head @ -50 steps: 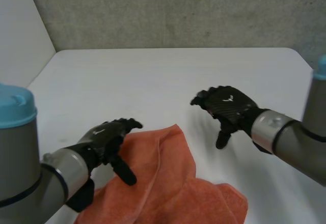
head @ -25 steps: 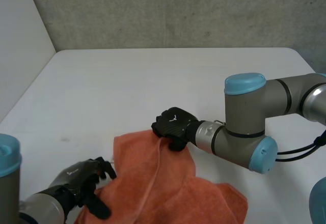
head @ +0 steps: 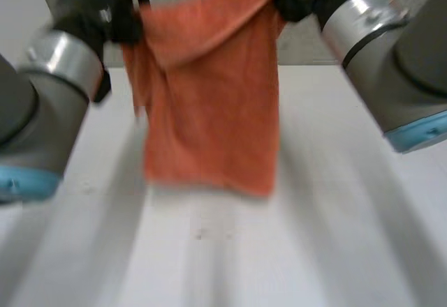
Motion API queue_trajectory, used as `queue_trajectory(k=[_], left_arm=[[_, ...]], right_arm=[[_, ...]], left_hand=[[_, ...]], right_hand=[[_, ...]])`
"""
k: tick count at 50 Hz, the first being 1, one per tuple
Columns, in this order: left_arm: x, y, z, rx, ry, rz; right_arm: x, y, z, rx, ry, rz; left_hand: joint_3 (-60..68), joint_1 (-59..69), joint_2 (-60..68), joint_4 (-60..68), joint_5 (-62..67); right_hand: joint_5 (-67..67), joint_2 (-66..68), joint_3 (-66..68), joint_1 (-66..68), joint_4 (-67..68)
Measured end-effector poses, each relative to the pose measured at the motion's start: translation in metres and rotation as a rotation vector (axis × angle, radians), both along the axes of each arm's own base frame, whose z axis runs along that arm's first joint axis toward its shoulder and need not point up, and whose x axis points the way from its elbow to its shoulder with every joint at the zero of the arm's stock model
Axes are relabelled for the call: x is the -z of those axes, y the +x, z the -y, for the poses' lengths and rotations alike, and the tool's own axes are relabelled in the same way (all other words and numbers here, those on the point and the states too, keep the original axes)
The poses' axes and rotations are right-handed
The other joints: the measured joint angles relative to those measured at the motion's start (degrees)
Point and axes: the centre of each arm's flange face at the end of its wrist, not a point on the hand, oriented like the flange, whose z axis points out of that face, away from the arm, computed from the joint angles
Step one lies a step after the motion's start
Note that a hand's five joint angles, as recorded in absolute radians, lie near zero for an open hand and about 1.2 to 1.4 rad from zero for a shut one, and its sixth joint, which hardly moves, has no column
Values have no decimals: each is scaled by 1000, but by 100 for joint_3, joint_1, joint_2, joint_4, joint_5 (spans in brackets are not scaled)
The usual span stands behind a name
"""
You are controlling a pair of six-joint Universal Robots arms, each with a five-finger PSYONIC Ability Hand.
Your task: Fold the laundry
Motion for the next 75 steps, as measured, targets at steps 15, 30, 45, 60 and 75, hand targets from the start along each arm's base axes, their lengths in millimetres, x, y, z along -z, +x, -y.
queue_trajectory(k=[15,30,45,60,75], left_arm=[[56,20,12,-45,145,83],[206,11,20,44,527,276],[148,32,34,-11,416,210],[157,59,-68,28,571,264],[203,15,-81,97,627,325]], right_arm=[[21,-29,-48,-10,138,-106],[190,-28,-50,-29,609,-492],[188,-29,7,86,591,-236],[218,-29,13,110,644,-263],[220,-31,7,107,659,-275]], left_hand=[[14,0,11,7,0],[-1496,-1311,-1519,-1426,-1307],[-5471,-5183,-5494,-5504,-5389],[-3632,-3352,-3642,-3645,-3530],[-3704,-3438,-3724,-3737,-3627]], right_hand=[[51,0,2,104,1],[58,0,3,104,2],[122,0,3,104,2],[148,0,3,104,2],[152,0,3,104,2]])
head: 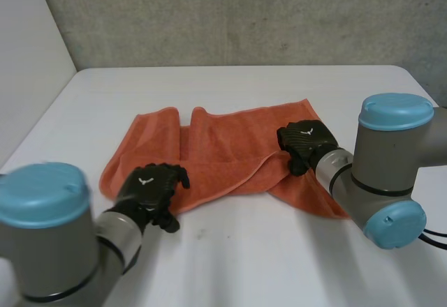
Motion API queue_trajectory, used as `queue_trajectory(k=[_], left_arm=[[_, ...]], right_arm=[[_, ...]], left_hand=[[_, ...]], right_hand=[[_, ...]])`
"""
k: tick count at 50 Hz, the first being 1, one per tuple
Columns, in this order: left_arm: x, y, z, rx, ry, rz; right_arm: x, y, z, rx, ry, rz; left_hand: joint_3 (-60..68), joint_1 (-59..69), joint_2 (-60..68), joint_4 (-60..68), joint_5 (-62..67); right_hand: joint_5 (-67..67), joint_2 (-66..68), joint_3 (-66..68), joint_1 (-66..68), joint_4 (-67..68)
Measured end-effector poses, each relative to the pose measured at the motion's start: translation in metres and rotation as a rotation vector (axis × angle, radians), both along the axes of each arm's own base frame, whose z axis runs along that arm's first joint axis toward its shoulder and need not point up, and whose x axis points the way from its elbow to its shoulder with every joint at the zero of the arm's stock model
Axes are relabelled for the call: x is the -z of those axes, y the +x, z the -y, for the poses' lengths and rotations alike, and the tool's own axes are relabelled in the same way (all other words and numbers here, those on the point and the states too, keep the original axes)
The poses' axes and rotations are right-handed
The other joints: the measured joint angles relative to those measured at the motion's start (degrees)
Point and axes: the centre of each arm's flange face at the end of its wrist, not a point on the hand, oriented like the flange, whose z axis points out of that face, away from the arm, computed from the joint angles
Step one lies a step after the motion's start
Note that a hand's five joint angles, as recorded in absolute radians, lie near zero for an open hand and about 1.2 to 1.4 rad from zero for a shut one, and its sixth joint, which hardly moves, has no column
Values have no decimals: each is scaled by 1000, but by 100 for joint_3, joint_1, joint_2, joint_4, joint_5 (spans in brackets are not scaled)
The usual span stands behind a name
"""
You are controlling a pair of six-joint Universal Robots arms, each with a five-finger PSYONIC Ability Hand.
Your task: Fold the laundry
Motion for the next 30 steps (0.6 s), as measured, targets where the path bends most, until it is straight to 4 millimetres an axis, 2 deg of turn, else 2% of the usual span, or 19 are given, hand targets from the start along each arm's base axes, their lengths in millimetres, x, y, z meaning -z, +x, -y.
queue_trajectory(k=[3,8,20,30], left_arm=[[19,-10,4,-35,5,32],[35,-18,12,-79,-17,57],[47,-27,33,-111,-75,33],[54,-24,47,-131,-91,55]], right_arm=[[-1,-1,-2,0,1,1],[-6,-2,-3,-1,-8,7],[-10,-4,-9,-12,-9,11],[-10,-4,-9,-13,-7,10]], left_hand=[[-96,-87,-97,-94,-89],[-99,-89,-102,-106,-96],[90,103,101,106,114],[203,208,215,225,221]], right_hand=[[0,0,0,0,0],[0,0,0,0,0],[0,0,0,0,0],[0,0,0,0,0]])
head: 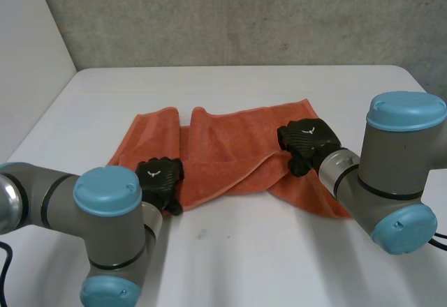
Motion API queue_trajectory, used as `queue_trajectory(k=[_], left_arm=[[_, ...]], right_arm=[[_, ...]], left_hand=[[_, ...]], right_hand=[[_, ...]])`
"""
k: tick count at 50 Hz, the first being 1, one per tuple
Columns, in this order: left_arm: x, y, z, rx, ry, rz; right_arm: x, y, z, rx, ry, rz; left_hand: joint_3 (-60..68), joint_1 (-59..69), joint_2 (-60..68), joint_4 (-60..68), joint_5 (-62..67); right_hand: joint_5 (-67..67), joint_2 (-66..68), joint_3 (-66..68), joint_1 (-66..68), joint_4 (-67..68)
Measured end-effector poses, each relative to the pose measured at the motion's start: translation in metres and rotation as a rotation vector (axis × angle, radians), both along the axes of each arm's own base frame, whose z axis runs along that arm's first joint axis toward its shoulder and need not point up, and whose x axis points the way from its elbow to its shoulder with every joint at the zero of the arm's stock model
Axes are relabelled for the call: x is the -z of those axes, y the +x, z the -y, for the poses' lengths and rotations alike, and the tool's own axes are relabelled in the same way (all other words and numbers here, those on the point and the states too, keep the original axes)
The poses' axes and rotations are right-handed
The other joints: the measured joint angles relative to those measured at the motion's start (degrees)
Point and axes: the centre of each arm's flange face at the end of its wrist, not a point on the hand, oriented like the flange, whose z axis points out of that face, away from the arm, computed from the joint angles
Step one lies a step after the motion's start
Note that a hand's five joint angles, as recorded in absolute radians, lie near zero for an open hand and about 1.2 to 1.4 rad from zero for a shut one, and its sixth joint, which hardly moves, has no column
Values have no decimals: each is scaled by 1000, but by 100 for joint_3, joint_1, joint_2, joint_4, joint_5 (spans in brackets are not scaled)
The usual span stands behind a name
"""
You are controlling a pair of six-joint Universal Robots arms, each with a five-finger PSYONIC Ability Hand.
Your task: Fold the laundry
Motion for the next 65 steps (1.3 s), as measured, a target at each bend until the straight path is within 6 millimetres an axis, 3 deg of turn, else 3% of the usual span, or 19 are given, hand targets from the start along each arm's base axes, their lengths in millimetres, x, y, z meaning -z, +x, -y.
queue_trajectory(k=[6,12,24,27,30,31,33,40,42,47,49,55,65], left_arm=[[4,6,11,-13,-27,48],[0,11,19,-36,-70,59],[-49,35,29,-121,-183,-7],[-70,44,31,-141,-228,-29],[-77,48,32,-149,-248,-30],[-79,50,32,-152,-252,-29],[-82,54,34,-162,-261,-21],[-81,62,37,-177,-259,12],[-79,64,36,-179,-250,23],[-76,66,34,-178,-238,33],[-75,67,33,-176,-234,35],[-77,66,36,-167,-242,27],[-80,67,62,-146,-263,9]], right_arm=[[-1,-1,2,7,-3,1],[-2,-2,4,13,-7,2],[-16,-3,4,10,-32,19],[-22,-3,-2,-16,-4,21],[-23,-5,-6,-40,50,14],[-24,-6,-6,-45,66,13],[-24,-13,-5,-49,121,8],[-33,-43,18,4,194,27],[-40,-60,32,48,197,38],[-42,-76,40,89,220,37],[-39,-89,41,121,263,32],[-30,-100,29,140,275,36],[11,-112,-12,132,227,7]], left_hand=[[511,559,506,499,502],[2699,2740,2701,2699,2647],[3502,3166,3508,3493,3299],[3513,3240,3522,3512,3412],[3514,3255,3525,3515,3412],[3514,3255,3525,3515,3413],[3514,3256,3526,3515,3412],[3513,3256,3526,3517,3412],[3513,3257,3527,3517,3410],[3514,3257,3527,3518,3412],[3514,3257,3527,3518,3412],[3514,3258,3528,3518,3411],[3515,3258,3528,3519,3412]], right_hand=[[0,0,0,0,0],[0,0,0,0,0],[1,0,0,0,0],[-1042,-1190,-1208,-848,-1197],[-3684,-3930,-3840,-3270,-3870],[-4094,-4283,-4272,-3524,-4246],[-4809,-4809,-4865,-3915,-4918],[-4892,-4842,-4935,-3946,-4998],[-4890,-4842,-4933,-3946,-4995],[-4817,-4827,-4917,-3938,-4976],[-4752,-4827,-4916,-3937,-4976],[-4585,-4826,-4684,-3827,-4737],[-4107,-4199,-4121,-3380,-4145]])
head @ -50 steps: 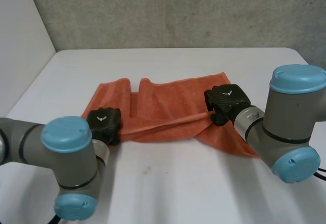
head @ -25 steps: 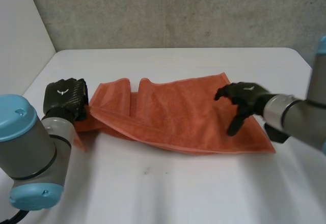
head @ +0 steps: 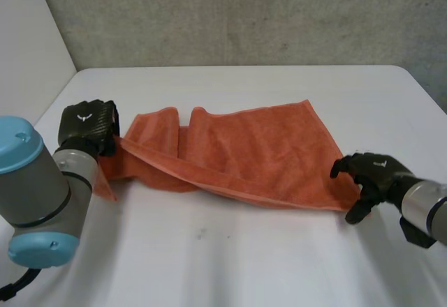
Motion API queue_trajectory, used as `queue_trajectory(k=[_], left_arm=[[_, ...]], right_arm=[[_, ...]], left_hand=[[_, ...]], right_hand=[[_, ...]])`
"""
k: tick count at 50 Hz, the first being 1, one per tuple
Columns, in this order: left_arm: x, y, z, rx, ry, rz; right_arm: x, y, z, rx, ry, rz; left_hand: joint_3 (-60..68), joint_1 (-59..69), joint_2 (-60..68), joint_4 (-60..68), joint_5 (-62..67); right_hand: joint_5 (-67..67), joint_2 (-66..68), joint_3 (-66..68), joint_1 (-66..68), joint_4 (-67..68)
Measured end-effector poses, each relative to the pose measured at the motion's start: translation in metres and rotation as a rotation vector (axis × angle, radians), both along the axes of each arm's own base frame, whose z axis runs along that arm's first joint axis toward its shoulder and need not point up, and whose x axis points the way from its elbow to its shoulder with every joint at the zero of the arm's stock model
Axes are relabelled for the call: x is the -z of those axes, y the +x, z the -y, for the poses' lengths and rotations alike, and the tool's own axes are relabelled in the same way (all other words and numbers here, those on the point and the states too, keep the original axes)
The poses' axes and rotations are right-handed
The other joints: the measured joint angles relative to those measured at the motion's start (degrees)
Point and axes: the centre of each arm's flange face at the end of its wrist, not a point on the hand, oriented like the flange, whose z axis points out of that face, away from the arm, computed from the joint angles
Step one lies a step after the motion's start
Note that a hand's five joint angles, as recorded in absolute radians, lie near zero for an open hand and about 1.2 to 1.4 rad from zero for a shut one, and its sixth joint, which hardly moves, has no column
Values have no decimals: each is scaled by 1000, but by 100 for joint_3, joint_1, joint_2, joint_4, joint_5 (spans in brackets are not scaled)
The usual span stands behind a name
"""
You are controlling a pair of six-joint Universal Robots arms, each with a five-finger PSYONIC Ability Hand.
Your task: Fold the laundry
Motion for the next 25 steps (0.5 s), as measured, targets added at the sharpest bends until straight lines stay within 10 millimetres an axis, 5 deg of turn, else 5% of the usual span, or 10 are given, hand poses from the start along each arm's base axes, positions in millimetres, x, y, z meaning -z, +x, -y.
queue_trajectory(k=[7,25], left_arm=[[6,-1,6,3,13,4],[12,5,10,-17,28,9]], right_arm=[[15,2,-6,-31,-45,-40],[43,3,17,-61,-94,-117]], left_hand=[[0,0,0,0,0],[0,0,0,-2,0]], right_hand=[[238,341,271,257,279],[1865,2100,1989,1711,1946]])
